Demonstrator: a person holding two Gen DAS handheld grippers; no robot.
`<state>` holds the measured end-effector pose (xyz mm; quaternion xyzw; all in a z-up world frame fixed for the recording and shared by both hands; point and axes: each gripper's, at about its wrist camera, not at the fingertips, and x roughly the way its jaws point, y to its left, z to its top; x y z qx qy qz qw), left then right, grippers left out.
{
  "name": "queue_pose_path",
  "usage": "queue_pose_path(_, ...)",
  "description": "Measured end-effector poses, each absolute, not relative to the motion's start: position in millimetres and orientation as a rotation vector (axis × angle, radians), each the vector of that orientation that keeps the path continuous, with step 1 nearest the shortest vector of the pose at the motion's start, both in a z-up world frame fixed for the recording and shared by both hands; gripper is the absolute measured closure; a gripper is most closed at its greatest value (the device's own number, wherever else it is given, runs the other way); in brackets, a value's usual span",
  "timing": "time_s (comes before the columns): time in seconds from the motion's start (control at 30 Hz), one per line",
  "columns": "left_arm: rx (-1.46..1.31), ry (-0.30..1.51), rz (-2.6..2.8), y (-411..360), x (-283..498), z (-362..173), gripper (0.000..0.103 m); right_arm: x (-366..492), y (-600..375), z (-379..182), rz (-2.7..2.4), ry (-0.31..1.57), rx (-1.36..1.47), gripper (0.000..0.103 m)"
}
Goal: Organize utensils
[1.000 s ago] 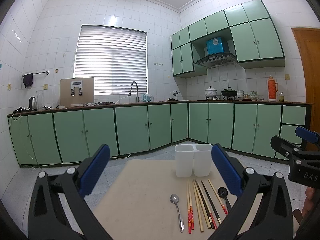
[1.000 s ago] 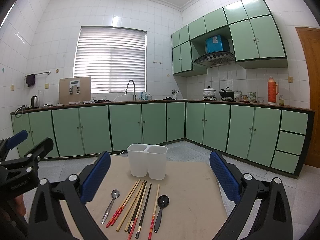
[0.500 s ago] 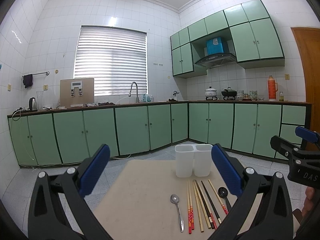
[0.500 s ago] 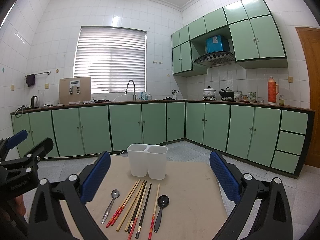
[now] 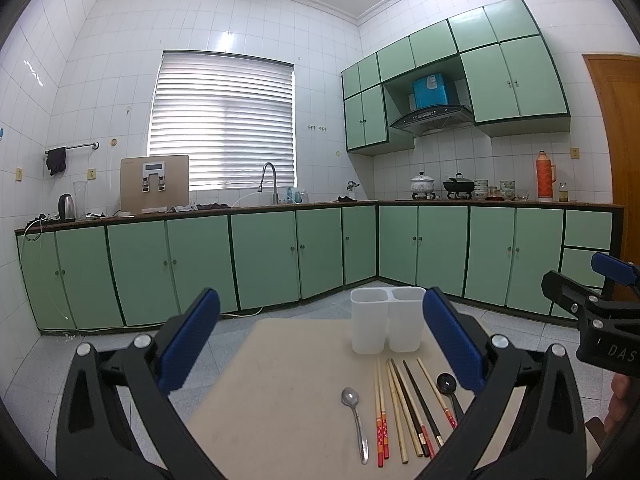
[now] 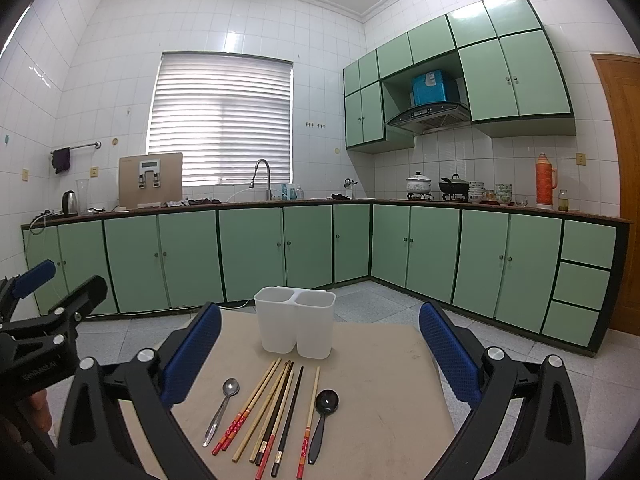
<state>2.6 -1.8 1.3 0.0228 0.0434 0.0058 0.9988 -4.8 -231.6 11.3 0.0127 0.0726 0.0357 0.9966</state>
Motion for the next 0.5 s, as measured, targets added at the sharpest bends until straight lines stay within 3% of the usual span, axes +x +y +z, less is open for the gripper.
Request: queue_pose_path(0.5, 0.046, 0.087, 0.013, -1.6, 2.7, 1.4, 0.005, -6.1, -225.9, 12.2, 0.072, 0.146, 0.025, 0.006)
